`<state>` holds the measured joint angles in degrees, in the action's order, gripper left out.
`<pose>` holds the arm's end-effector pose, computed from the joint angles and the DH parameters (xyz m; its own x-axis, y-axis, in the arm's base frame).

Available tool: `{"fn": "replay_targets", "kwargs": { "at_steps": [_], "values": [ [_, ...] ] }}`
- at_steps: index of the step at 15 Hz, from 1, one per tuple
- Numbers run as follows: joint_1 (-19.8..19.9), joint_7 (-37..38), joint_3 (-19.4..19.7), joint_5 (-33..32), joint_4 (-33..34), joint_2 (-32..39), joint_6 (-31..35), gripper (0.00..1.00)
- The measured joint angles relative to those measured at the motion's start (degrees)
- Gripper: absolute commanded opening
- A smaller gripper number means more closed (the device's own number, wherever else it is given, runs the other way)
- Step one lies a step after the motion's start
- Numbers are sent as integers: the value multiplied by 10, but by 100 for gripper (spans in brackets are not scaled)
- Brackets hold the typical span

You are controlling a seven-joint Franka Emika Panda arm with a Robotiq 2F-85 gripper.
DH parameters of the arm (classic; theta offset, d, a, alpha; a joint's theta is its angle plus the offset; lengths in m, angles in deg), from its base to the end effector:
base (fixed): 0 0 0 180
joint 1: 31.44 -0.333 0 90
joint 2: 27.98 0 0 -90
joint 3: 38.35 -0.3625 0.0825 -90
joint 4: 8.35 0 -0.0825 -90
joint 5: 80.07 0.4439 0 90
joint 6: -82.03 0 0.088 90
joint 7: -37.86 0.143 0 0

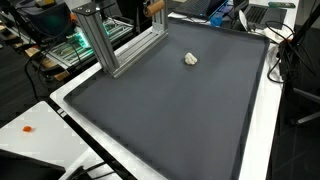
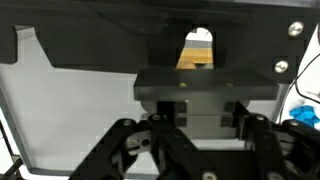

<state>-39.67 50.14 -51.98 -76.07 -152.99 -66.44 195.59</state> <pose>0.3652 0.1566 0.4853 0.9859 0.1037 0.1310 0.0974 -0.9938 0.0536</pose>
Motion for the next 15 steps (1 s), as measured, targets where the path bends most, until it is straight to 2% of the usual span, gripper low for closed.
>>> {"fn": "replay_targets", "kwargs": {
  "at_steps": [5,11,12,15],
  "values": [
    [7,-4,0,-18,31,37,49,35],
    [14,-4,4,-25,38,102,167,35],
    [16,-4,4,-28,38,112,184,60],
    [19,-4,5,-35,38,134,213,60]
  ]
}}
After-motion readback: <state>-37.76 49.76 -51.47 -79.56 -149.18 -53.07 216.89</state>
